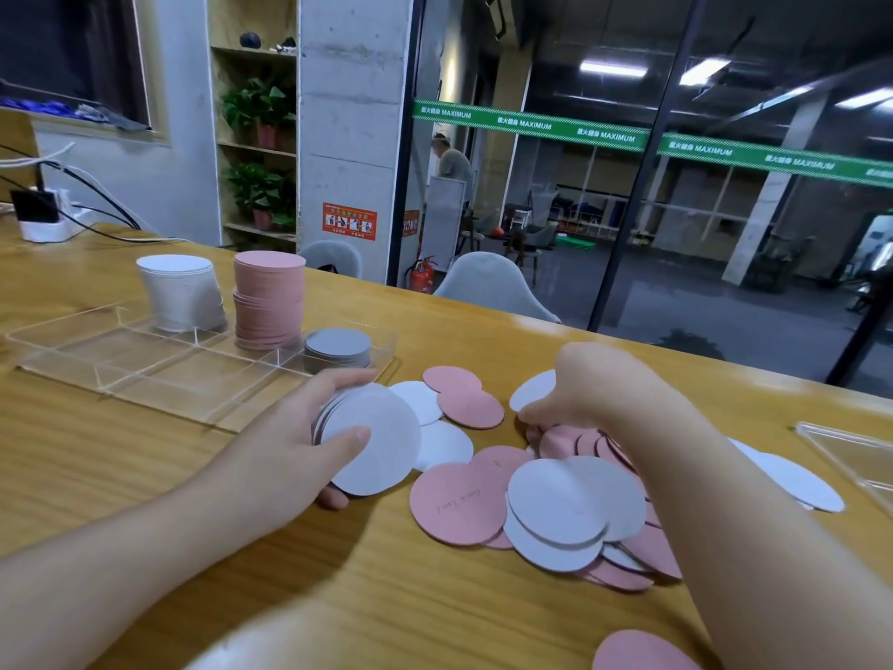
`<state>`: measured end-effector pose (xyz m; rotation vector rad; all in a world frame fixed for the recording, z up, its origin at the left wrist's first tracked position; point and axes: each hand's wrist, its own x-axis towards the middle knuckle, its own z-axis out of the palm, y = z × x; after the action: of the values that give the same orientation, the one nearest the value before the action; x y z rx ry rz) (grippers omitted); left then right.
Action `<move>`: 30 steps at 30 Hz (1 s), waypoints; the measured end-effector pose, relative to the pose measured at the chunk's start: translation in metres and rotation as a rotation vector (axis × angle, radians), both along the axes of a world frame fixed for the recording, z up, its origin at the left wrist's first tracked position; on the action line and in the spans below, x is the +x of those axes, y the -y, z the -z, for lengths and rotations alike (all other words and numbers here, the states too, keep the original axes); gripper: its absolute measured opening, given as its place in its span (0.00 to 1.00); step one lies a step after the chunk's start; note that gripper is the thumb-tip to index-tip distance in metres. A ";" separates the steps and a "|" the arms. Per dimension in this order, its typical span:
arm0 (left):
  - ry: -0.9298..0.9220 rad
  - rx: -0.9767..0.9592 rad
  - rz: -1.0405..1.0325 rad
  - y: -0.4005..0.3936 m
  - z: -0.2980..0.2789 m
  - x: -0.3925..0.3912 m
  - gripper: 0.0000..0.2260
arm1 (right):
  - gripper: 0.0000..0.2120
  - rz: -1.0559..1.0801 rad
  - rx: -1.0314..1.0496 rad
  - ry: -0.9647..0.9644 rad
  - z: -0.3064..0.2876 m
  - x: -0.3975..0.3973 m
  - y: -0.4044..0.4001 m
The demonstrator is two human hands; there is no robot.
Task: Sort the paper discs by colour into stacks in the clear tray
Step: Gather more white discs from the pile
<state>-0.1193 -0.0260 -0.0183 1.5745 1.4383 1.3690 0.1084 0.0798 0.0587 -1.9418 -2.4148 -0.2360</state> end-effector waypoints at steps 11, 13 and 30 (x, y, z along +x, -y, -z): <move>0.159 -0.035 0.008 0.000 -0.003 0.005 0.18 | 0.29 -0.460 -0.197 -0.338 -0.025 -0.027 0.032; 0.208 -0.054 0.000 0.001 -0.004 0.006 0.17 | 0.28 -0.474 -0.210 -0.325 -0.030 -0.030 0.042; 0.321 -0.058 -0.032 0.004 -0.008 0.012 0.14 | 0.31 -0.539 -0.195 -0.215 -0.009 -0.045 0.043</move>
<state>-0.1075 -0.0300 -0.0104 1.2326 1.2987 1.5053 0.0633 0.0369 0.0680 -1.2102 -2.7631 0.2197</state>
